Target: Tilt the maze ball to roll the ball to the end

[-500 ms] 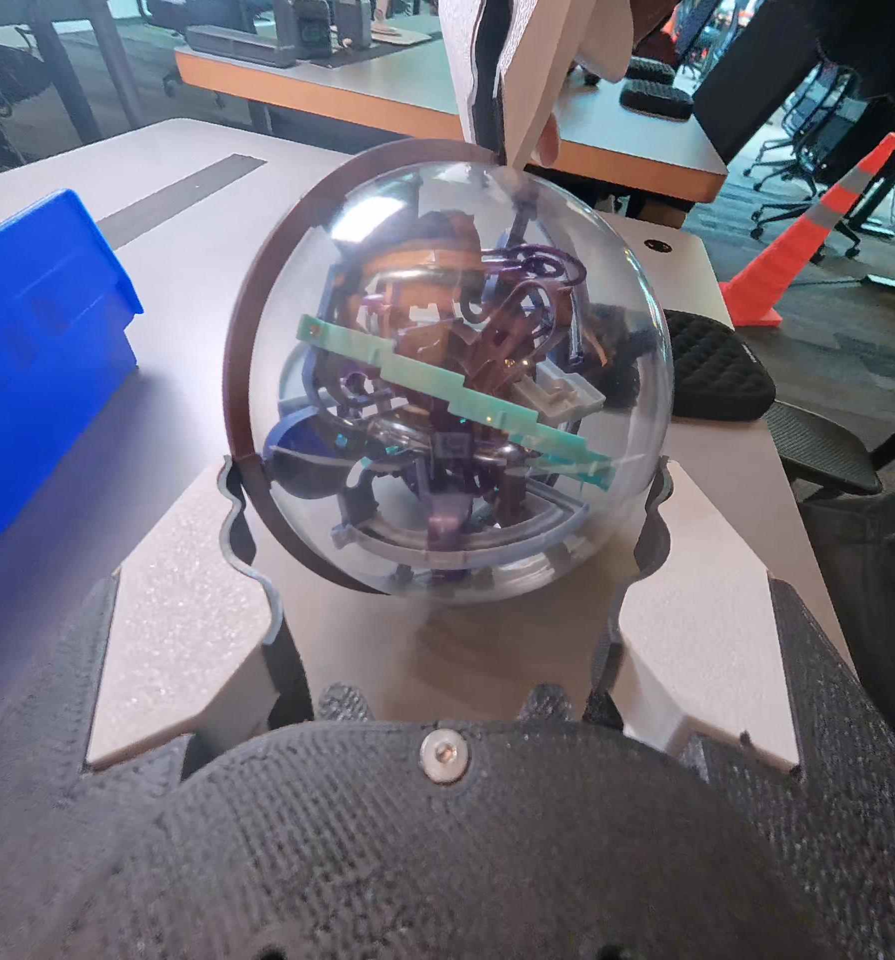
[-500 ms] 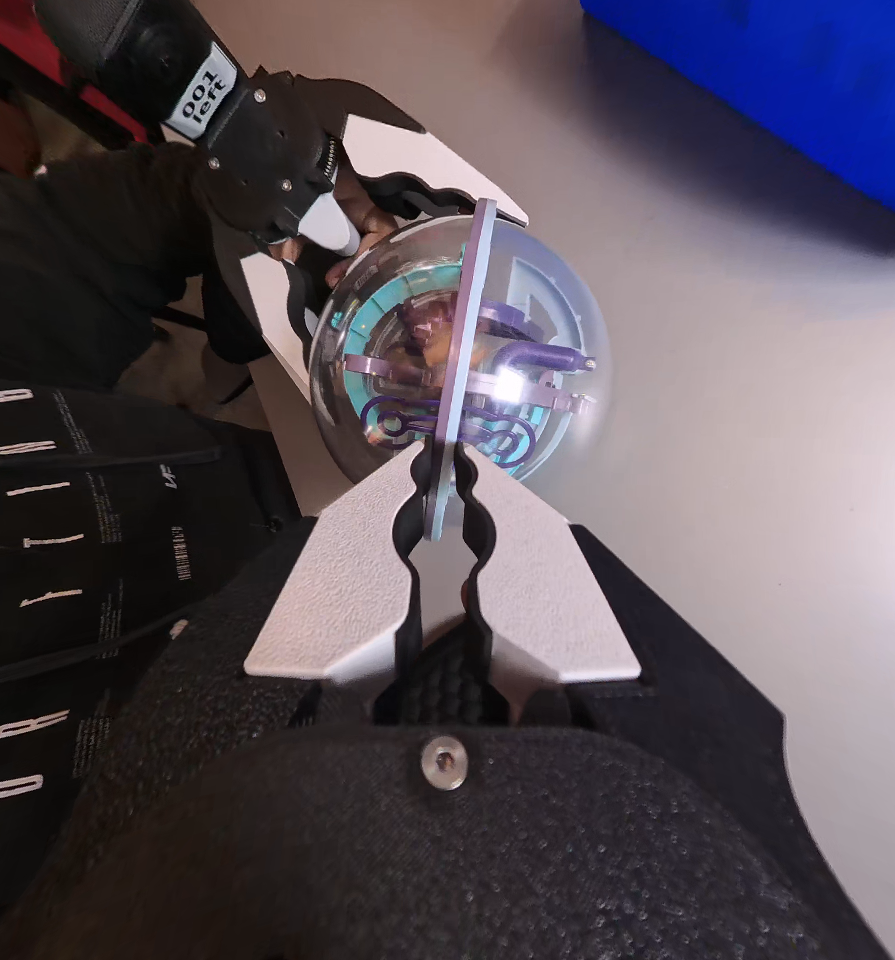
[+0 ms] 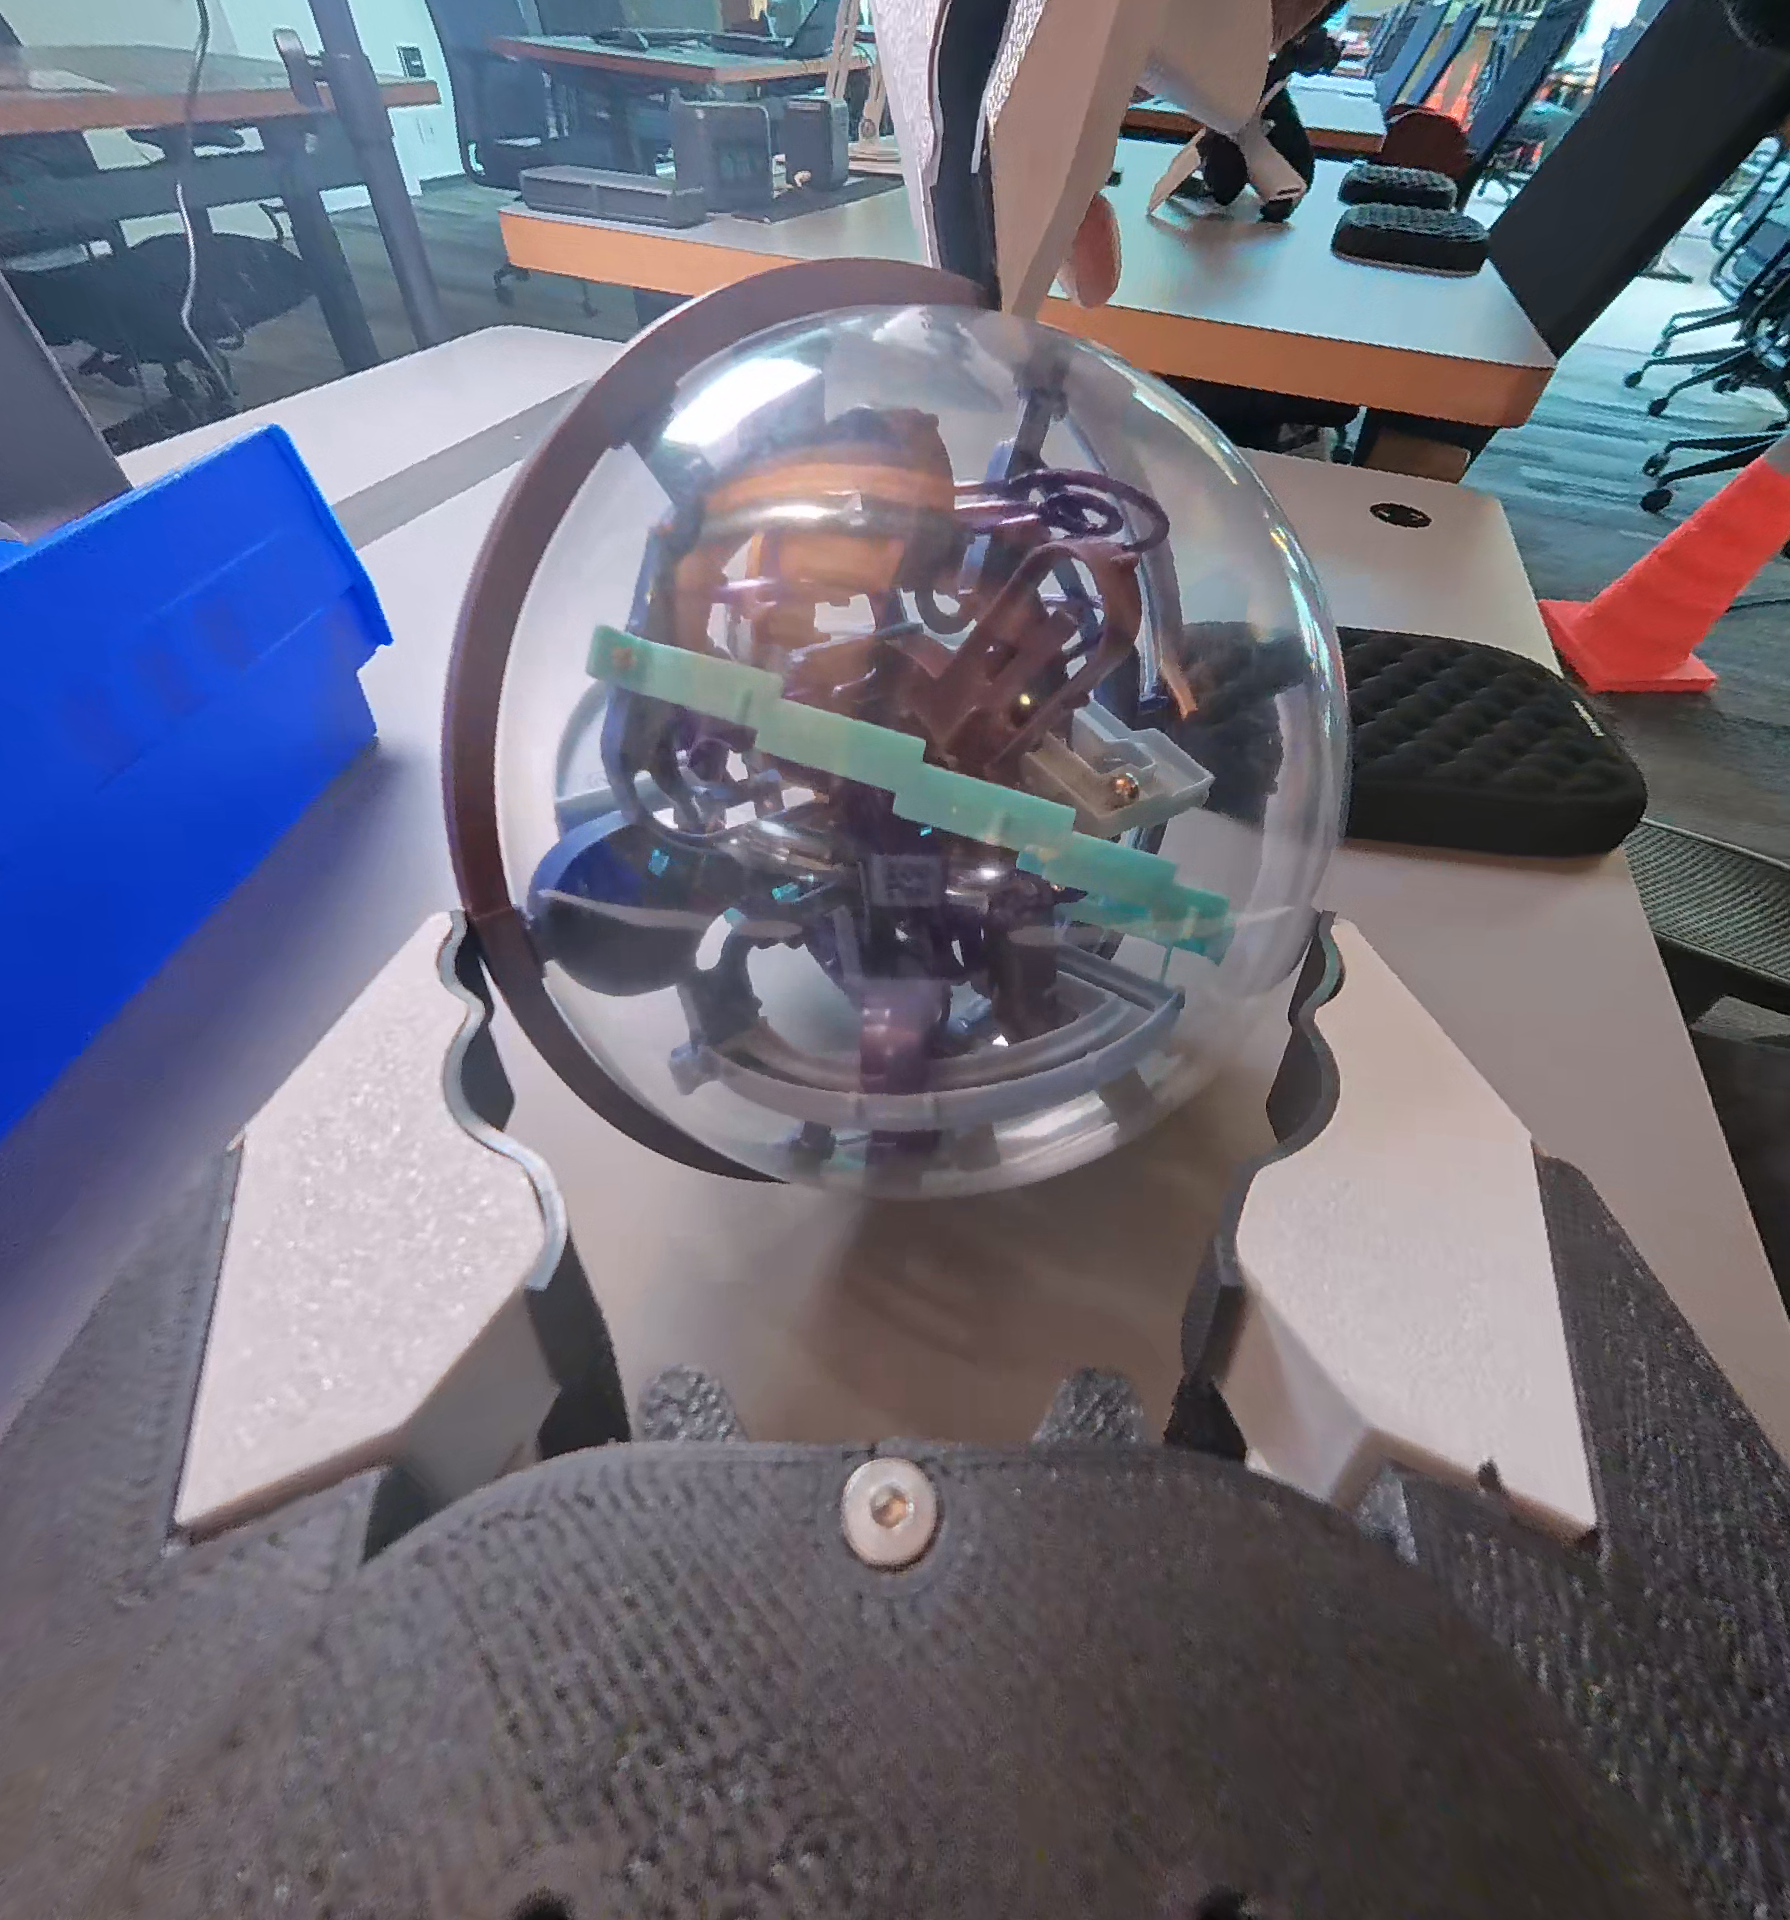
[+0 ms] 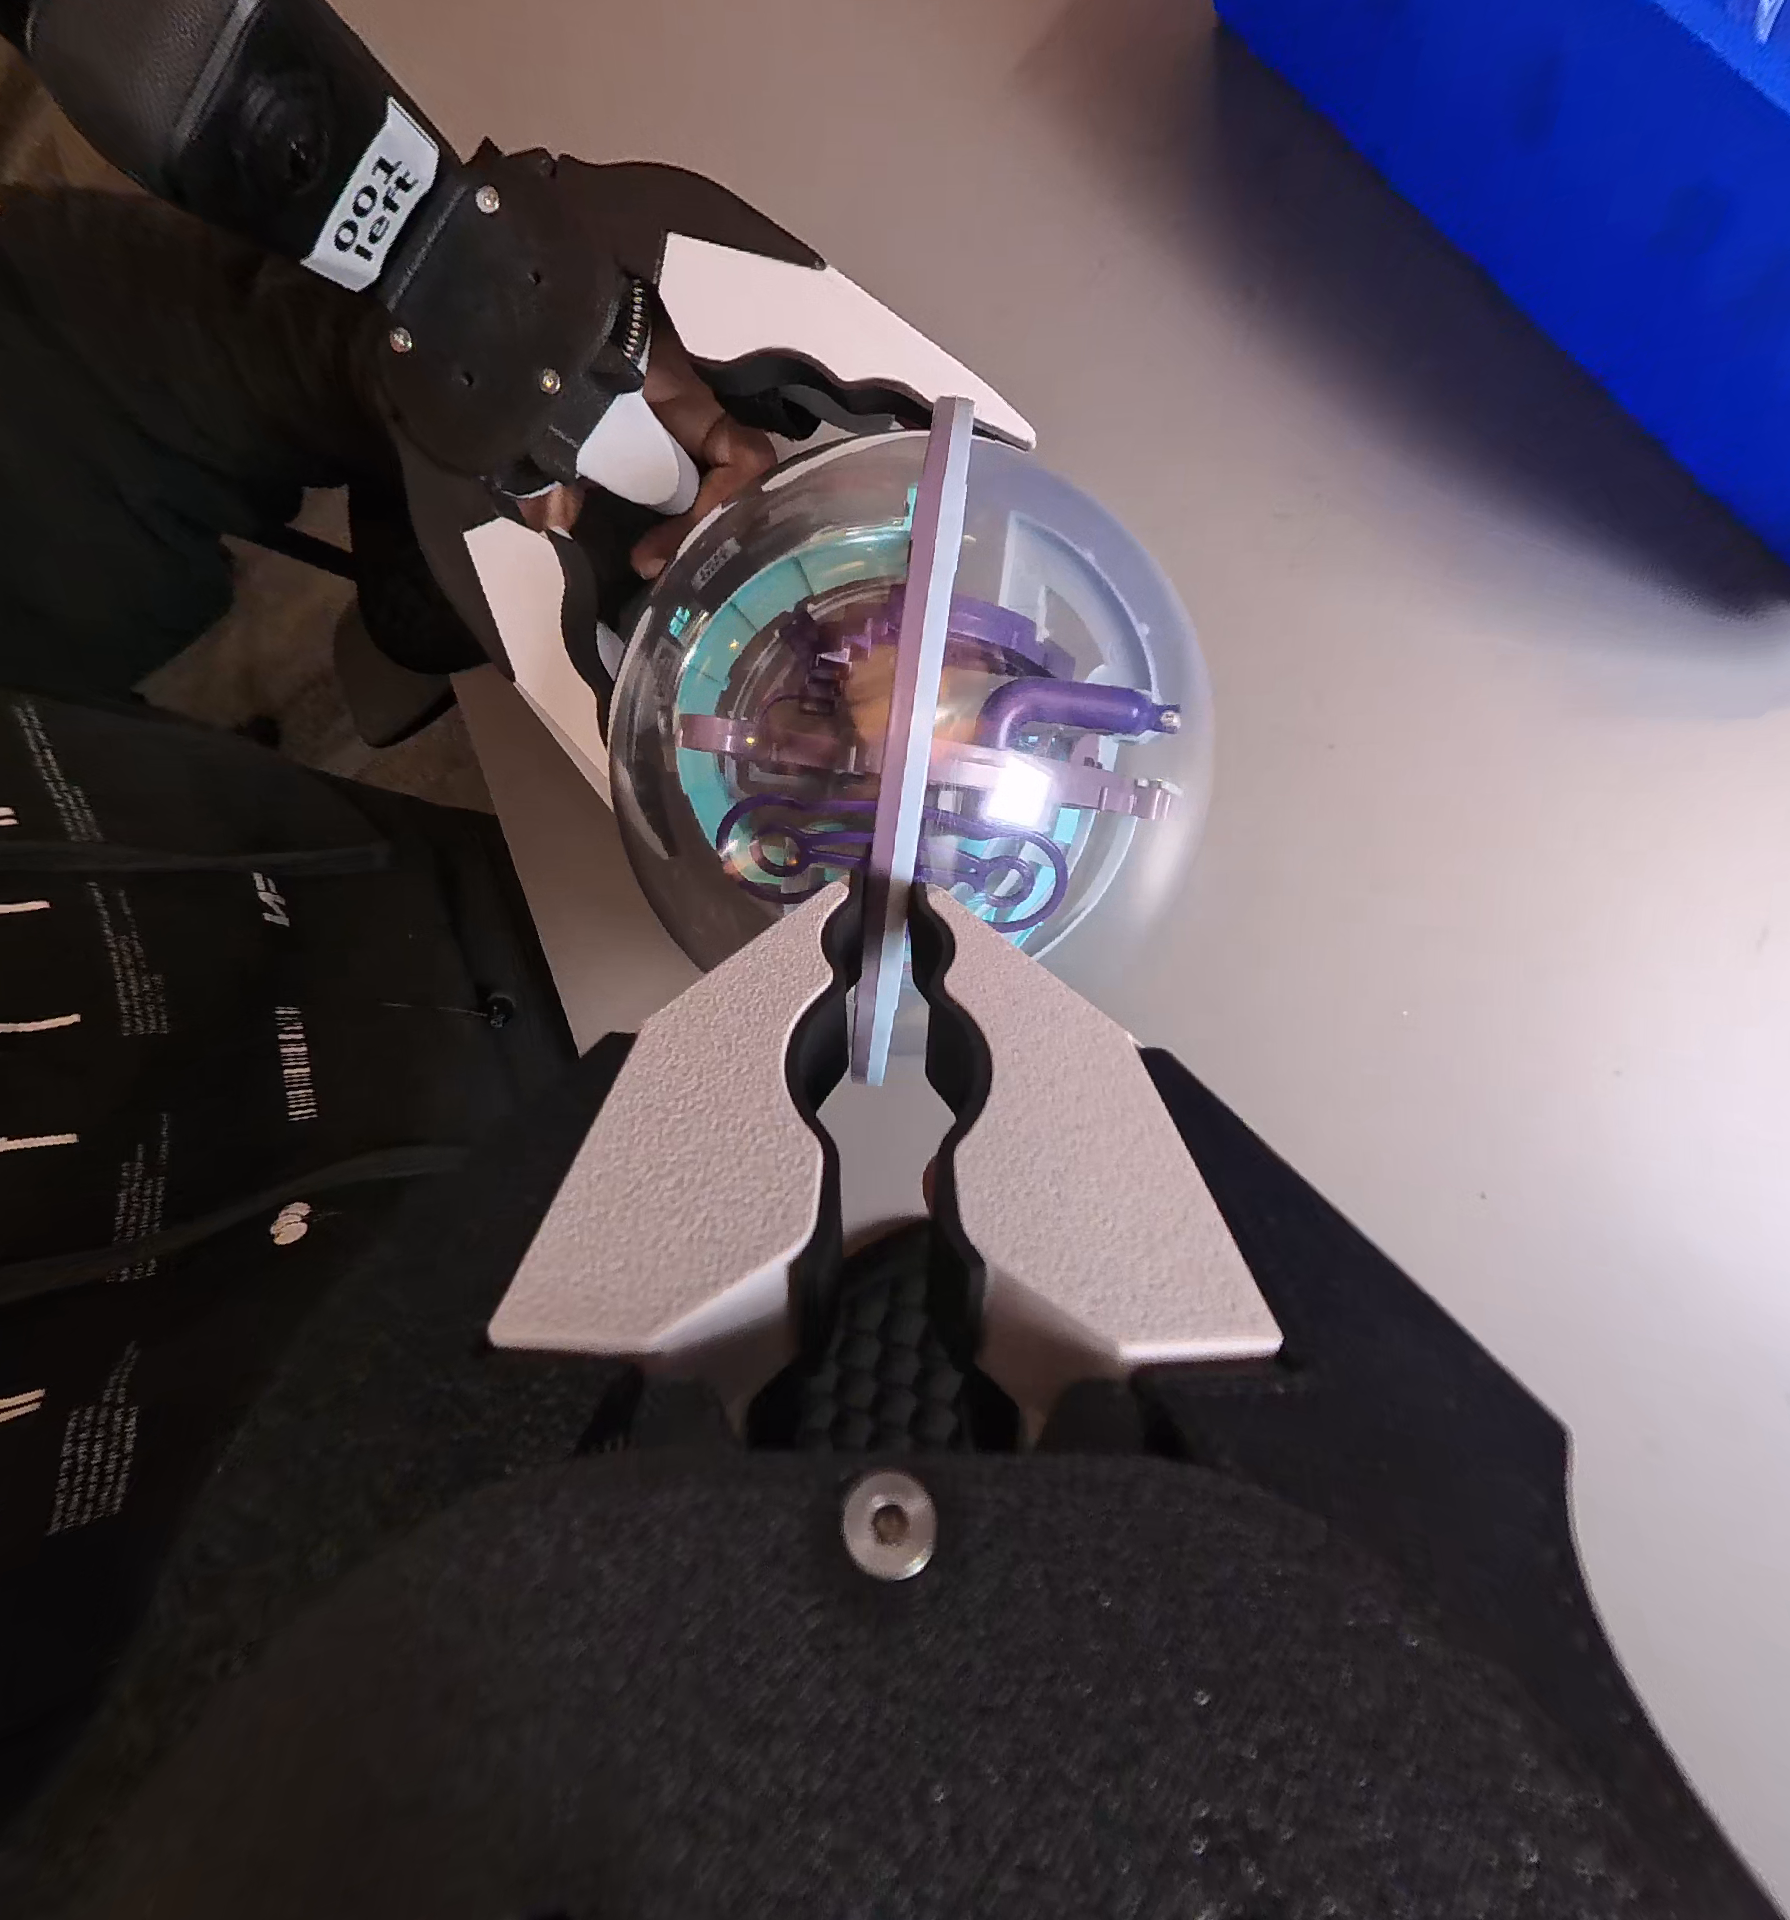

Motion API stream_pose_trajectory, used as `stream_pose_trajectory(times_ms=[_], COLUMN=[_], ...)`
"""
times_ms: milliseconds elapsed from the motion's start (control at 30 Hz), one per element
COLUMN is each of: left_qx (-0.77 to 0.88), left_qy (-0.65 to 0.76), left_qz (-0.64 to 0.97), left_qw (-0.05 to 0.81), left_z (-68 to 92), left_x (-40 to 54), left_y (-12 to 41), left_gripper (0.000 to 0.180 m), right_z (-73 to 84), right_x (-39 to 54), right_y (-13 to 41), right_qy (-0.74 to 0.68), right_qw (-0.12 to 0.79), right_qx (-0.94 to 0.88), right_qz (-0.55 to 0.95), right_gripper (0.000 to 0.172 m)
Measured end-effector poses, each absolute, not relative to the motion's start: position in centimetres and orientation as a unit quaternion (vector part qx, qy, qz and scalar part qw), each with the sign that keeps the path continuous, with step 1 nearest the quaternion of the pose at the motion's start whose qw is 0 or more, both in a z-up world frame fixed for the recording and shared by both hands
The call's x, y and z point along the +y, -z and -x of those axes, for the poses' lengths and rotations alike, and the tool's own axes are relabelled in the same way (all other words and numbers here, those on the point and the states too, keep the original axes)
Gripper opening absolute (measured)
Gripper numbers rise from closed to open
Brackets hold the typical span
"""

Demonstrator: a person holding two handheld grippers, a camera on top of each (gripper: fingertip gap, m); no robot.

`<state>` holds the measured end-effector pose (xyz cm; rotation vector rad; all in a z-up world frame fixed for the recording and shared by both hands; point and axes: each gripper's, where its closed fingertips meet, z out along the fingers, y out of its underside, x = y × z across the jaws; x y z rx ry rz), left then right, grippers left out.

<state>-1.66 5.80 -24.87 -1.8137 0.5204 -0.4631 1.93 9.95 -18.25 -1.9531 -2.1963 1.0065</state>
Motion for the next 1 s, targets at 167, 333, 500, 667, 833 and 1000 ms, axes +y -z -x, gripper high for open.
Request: stream_pose_trajectory(times_ms=[167,333,500,667,833,1000], left_qx=[0.237,0.253,0.269,0.273,0.27,0.274], left_qy=[0.172,0.189,0.196,0.22,0.24,0.246], left_qz=[0.765,0.76,0.75,0.742,0.74,0.741], left_qw=[0.573,0.568,0.571,0.572,0.568,0.561], left_z=[1.8,1.6,1.3,1.6,2.3,2.9], left_x=[5.5,5.3,5.0,4.9,4.9,5.0], left_y=[24.6,24.5,24.4,24.5,24.6,24.5], left_gripper=[0.148,0.148,0.148,0.147,0.147,0.143], right_z=[-2.3,-2.8,-3.3,-4.2,-6.1,-4.3], right_x=[9.8,9.4,9.0,8.2,9.4,8.4], right_y=[18.6,18.8,18.9,18.7,23.4,26.7], right_qy=[-0.349,-0.378,-0.397,-0.436,-0.41,-0.451], right_qw=[0.03,0.038,0.042,0.079,0.206,0.284], right_qx=[-0.709,-0.697,-0.691,-0.703,-0.742,-0.714], right_qz=[0.612,0.608,0.603,0.556,0.489,0.454], right_gripper=[0.005,0.005,0.005,0.044,0.107,0.123])
